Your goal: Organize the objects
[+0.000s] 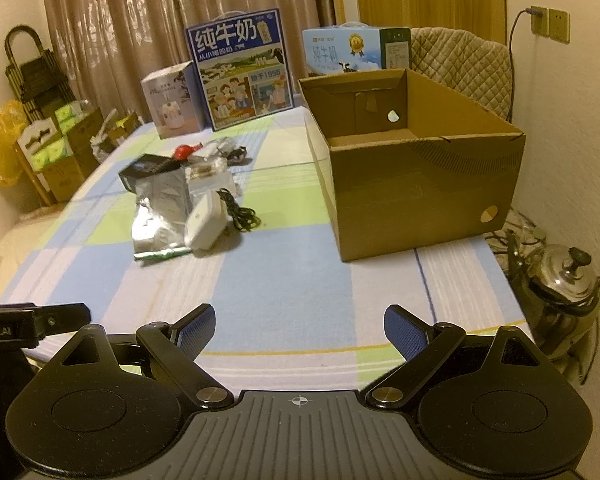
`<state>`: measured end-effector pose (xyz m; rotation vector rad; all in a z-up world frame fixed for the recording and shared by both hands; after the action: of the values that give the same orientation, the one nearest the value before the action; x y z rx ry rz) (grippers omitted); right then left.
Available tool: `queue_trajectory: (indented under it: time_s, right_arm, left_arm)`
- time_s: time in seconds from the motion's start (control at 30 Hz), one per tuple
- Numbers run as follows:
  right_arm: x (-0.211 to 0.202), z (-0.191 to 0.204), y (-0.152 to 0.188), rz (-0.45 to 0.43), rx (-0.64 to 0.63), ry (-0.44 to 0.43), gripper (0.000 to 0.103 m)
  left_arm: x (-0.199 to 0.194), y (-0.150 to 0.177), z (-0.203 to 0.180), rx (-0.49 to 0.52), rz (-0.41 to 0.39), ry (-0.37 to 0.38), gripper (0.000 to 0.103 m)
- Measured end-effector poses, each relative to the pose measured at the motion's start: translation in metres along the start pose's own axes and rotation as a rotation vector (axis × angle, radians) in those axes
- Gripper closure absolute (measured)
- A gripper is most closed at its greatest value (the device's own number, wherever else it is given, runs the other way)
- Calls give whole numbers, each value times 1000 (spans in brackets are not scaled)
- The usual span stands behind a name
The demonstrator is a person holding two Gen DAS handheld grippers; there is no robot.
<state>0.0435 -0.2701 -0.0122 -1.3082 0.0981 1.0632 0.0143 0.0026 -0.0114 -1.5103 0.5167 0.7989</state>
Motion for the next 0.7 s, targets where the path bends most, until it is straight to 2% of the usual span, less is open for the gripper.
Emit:
queue_trajectory:
  time_s: [0.17, 0.4, 0.6, 0.7]
  right_arm:
    - [-4, 11, -11, -26, -10, -55, 14]
    - [21, 37, -31, -34, -95, -115, 14]
    - [63, 54, -48, -10, -190, -112, 14]
    - [92, 59, -53, 5, -241, -102, 14]
  left_arm:
    - [3, -10, 9, -13, -14, 16, 1]
    - [5, -44, 28, -29, -74, -37, 1]
    - [13, -78, 39, 5, -122, -48, 1]
    - [32, -92, 47, 1, -111, -53, 1]
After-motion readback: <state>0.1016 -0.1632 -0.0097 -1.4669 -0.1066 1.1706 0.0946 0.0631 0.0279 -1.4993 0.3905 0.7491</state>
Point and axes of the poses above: each gripper's, at about its wrist camera, not at the fingertips, and x roughly the way its jaws point, z to its left, y to its underside, the point moved 2 cm from there along x, roughly the way its jaws point, and after that the axes turned 14 degrees about -y, right-handed, at the moved point
